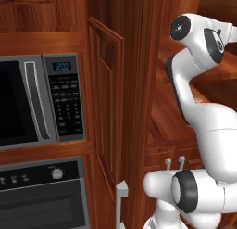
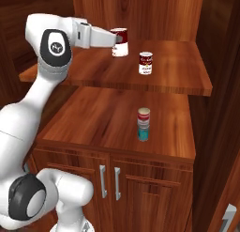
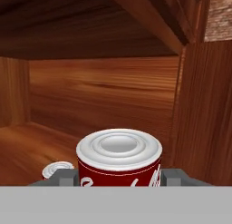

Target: Stack two cans on top of the other two cans in the cabinet.

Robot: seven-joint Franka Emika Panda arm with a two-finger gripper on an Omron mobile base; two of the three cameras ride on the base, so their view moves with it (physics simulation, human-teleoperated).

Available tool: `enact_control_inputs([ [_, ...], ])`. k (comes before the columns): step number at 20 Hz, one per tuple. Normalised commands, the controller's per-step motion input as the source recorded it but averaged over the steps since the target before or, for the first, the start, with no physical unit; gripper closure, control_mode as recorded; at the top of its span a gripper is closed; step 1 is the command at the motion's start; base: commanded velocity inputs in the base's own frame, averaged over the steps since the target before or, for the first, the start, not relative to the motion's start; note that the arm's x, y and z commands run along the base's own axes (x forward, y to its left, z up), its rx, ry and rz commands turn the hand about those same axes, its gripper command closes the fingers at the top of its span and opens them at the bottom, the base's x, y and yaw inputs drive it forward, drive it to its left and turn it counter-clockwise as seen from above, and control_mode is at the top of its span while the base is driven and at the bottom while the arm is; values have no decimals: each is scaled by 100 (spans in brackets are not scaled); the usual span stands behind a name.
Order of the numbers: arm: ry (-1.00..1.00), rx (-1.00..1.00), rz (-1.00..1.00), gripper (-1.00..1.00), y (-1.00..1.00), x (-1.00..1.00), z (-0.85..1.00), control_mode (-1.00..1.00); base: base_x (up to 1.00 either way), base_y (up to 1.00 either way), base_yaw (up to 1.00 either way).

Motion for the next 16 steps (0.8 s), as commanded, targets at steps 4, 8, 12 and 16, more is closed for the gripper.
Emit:
enact_control_inputs([
  [4, 0, 0, 0, 100, -26, 32, -2, -100, 0, 0, 0],
  [8, 0, 0, 0, 100, -24, 34, -8, -100, 0, 0, 0],
  [12, 0, 2, 0, 100, -26, 32, -11, -100, 0, 0, 0],
  [16, 0, 4, 0, 100, -17, 34, -8, -100, 0, 0, 0],
])
